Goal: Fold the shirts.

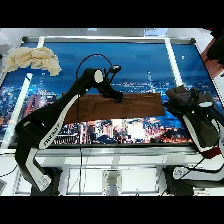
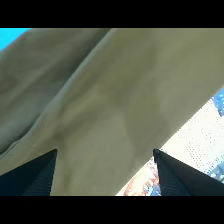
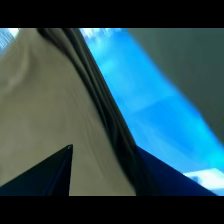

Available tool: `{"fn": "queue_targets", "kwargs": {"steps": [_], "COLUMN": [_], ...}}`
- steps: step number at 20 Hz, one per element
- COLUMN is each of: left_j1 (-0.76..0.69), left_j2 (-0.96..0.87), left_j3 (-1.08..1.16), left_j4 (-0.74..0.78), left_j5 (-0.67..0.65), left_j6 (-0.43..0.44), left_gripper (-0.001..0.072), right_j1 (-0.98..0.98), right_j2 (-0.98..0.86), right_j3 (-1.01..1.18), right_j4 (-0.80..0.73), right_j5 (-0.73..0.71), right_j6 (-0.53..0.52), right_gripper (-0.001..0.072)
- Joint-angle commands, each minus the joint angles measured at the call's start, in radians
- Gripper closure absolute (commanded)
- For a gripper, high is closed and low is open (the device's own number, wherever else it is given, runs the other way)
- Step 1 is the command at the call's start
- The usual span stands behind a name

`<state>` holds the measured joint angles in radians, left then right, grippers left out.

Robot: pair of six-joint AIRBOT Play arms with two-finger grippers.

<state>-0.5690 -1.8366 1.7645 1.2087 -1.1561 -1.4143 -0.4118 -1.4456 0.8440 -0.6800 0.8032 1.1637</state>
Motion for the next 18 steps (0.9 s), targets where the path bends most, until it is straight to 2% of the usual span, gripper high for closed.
{"fn": "queue_targets", "kwargs": {"steps": [1, 7, 11, 12, 13, 14, 15, 17, 18], "left_j1": [-0.008, -0.018, -0.024, -0.024, -0.024, -0.024, -0.024, -0.024, -0.024], "left_j2": [-0.014, -0.014, -0.014, -0.014, -0.014, -0.014, -0.014, -0.016, -0.019], "left_j3": [0.012, 0.012, 0.012, 0.012, 0.012, 0.012, 0.012, 0.012, 0.012], "left_j4": [-0.013, -0.014, -0.015, -0.014, -0.013, -0.008, -0.003, -0.003, -0.003], "left_j5": [-0.012, -0.001, 0.009, 0.008, 0.008, 0.007, 0.006, 0.006, 0.006], "left_j6": [0.006, -0.008, -0.030, -0.031, -0.035, -0.038, -0.045, -0.045, -0.045], "left_gripper": [0.0007, 0.0007, 0.0007, 0.0007, 0.0007, 0.0014, 0.0074, 0.0234, 0.0401], "right_j1": [0.014, 0.029, 0.080, 0.088, 0.093, 0.090, 0.085, 0.074, 0.067], "right_j2": [-0.110, -0.233, -0.253, -0.253, -0.252, -0.249, -0.241, -0.205, -0.172], "right_j3": [0.124, 0.205, 0.205, 0.205, 0.205, 0.205, 0.205, 0.205, 0.205], "right_j4": [0.014, -0.004, -0.002, 0.006, 0.017, 0.042, 0.075, 0.149, 0.174], "right_j5": [0.030, 0.135, 0.159, 0.162, 0.171, 0.190, 0.212, 0.247, 0.251], "right_j6": [-0.035, -0.068, -0.092, -0.092, -0.093, -0.121, -0.172, -0.216, -0.223], "right_gripper": [0.0251, 0.0251, 0.0253, 0.0299, 0.0393, 0.0548, 0.0681, 0.0681, 0.0681]}}
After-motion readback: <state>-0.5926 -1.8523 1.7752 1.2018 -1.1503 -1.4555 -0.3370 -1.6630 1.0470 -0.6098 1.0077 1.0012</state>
